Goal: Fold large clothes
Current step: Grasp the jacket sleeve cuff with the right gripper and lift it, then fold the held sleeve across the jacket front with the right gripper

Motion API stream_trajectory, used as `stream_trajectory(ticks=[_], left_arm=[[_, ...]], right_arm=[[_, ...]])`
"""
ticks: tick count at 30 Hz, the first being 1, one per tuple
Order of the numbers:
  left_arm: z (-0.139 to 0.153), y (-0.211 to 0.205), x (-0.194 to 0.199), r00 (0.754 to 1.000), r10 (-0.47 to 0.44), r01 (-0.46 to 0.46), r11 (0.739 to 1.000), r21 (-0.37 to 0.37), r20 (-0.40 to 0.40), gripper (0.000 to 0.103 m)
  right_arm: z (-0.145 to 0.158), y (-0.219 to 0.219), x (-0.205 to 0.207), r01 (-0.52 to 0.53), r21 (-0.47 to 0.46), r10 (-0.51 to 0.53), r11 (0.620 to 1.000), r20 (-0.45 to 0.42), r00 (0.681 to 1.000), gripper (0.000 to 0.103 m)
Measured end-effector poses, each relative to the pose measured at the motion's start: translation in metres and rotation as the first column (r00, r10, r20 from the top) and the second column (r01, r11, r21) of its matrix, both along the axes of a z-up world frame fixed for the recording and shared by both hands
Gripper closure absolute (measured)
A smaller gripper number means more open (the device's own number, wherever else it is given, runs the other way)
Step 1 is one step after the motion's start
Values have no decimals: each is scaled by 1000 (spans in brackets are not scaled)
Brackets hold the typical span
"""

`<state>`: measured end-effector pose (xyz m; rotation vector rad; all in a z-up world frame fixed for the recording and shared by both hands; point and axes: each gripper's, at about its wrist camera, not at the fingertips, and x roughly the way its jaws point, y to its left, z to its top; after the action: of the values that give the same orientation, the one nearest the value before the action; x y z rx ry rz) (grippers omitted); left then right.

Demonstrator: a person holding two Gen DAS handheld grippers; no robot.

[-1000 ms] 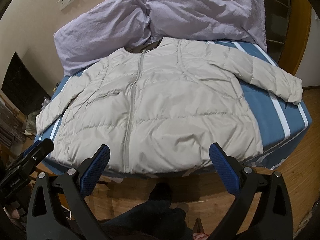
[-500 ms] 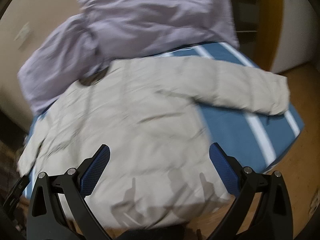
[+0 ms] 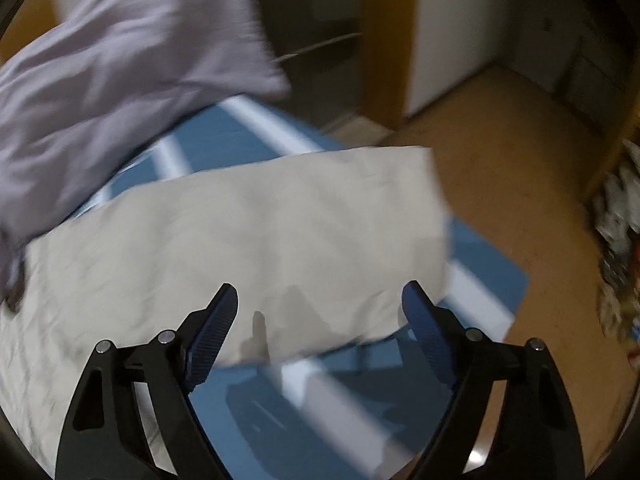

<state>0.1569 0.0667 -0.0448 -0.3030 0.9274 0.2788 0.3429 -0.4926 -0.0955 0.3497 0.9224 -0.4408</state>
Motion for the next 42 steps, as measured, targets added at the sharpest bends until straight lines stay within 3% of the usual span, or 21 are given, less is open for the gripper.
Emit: stream_trajectory(ticks=[4,8,13,18,25,31,35,42], left_arm=[[-2,9,7,1000,12,-12,1000,1,-12,2],[-5,16,13,999,21,-21,1000,-2,-26,2],[-8,20,18,999,23,-23,1000,-6,-37,2],[-12,27,19,999,26,-27,999,-22,-41,2],[-15,39,16,999,42,-44,997,-58,-26,2],[-15,48,11,999,54,-54,995,-89,-2,2],[-15,54,5,998,67,-65,992,-104,16,2],[-15,72,-10,992,119,-115,985,-126,32,2]], right_arm=[[-12,-34,4,122,17,-121,992,-18,992,16],[-29,-56,10,168,82,-165,982,-42,985,19],[-40,-55,3,130,175,-129,976,-18,991,54],[-28,-38,6,99,129,-97,987,-16,995,79],[16,-8,20,29,18,-30,999,46,999,85],[62,49,42,-130,-28,132,991,117,984,85],[78,108,63,-265,-35,267,964,135,954,85],[74,241,84,-529,-36,530,848,97,843,85]])
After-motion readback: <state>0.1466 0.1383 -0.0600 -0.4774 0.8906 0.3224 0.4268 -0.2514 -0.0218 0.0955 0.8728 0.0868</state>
